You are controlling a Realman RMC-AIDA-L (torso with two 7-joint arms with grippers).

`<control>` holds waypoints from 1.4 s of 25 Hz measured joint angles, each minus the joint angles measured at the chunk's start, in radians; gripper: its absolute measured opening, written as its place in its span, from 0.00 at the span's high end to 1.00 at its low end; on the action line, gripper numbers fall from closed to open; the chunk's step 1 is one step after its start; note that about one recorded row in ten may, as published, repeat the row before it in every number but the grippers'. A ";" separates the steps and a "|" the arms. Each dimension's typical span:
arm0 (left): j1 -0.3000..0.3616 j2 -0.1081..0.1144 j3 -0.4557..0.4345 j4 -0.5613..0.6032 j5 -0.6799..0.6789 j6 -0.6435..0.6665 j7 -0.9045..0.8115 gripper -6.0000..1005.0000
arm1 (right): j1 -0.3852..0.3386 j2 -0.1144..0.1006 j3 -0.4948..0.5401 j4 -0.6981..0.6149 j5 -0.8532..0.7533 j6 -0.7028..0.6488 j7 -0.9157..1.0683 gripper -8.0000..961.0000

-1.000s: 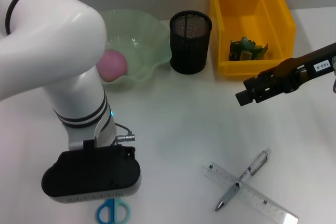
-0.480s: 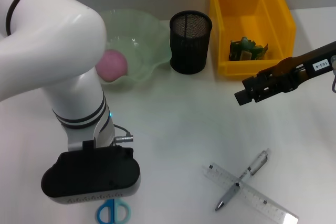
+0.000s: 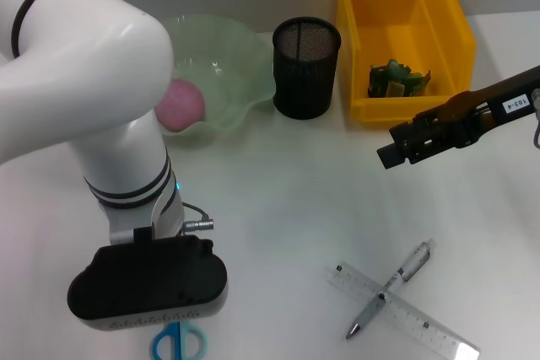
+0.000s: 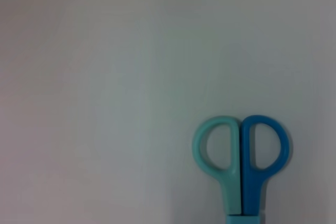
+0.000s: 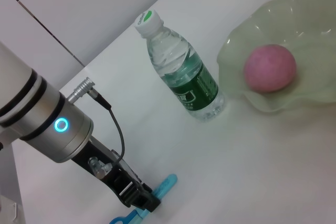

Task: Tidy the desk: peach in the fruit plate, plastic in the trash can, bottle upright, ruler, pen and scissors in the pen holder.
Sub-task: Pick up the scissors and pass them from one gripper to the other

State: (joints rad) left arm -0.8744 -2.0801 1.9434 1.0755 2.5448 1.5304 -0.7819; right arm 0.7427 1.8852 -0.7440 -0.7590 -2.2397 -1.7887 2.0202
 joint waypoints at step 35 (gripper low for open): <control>-0.051 0.013 -0.893 0.088 -0.172 0.287 -0.521 0.77 | -0.039 -0.049 0.147 -0.043 -0.061 -0.129 -0.097 0.15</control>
State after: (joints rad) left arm -0.9251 -2.0669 1.0501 1.1633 2.3727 1.8178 -1.3034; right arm 0.7039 1.8362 -0.5969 -0.8025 -2.3002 -1.9174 1.9233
